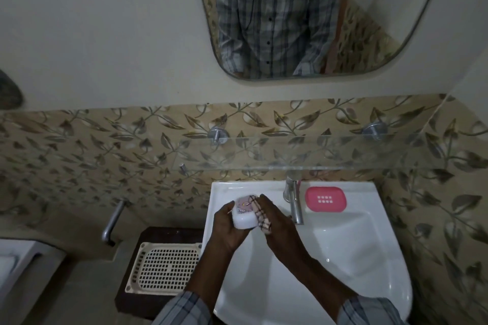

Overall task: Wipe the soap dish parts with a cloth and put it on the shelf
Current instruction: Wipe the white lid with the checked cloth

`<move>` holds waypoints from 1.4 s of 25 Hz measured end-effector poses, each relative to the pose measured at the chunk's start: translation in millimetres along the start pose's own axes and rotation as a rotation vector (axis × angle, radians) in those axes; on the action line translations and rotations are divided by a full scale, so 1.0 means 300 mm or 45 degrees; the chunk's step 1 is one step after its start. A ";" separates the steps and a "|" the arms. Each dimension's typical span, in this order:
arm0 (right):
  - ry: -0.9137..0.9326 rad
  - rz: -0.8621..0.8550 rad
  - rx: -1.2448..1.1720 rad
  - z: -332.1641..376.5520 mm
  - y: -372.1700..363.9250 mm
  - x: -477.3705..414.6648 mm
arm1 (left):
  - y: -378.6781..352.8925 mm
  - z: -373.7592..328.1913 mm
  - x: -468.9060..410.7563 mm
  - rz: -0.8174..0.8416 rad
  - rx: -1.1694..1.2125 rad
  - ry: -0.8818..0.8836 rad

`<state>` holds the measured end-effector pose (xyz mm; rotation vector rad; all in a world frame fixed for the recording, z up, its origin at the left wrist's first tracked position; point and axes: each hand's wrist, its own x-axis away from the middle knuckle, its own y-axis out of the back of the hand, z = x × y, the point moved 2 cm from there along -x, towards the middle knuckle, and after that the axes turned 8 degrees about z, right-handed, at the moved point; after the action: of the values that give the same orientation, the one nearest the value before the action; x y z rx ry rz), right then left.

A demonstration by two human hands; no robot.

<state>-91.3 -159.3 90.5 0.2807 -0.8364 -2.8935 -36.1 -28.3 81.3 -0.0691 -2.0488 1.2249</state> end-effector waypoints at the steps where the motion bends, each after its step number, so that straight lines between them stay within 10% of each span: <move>1: 0.077 0.135 0.101 -0.006 0.007 0.013 | 0.004 -0.010 -0.006 0.059 -0.007 0.016; 5: 0.232 0.524 0.269 -0.030 0.000 0.038 | 0.045 0.035 -0.009 0.235 -0.057 0.017; 11: -0.119 0.398 0.332 -0.018 -0.062 -0.148 | 0.062 0.111 -0.005 0.100 -0.300 -0.234; 14: -0.530 0.314 -0.020 -0.023 -0.080 -0.196 | 0.060 0.102 -0.028 -0.093 -0.310 -0.336; 19: -0.408 0.545 -0.350 -0.032 -0.163 -0.049 | 0.077 0.016 -0.003 -0.248 -0.494 -0.372; 25: -0.923 -0.280 -0.512 -0.233 -0.118 -0.091 | 0.154 -0.170 0.008 -0.089 -0.262 -0.443; 29: -0.584 -0.335 -0.148 -0.190 -0.103 -0.260 | 0.199 -0.137 0.017 -0.132 -0.321 -0.364; 35: -0.513 0.623 0.670 -0.236 -0.194 -0.342 | 0.150 -0.103 -0.011 0.001 -0.260 -0.237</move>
<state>20.1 -130.3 15.2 -0.4270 -1.4811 -2.2577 -28.4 17.8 52.8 -0.0541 -2.3314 1.0524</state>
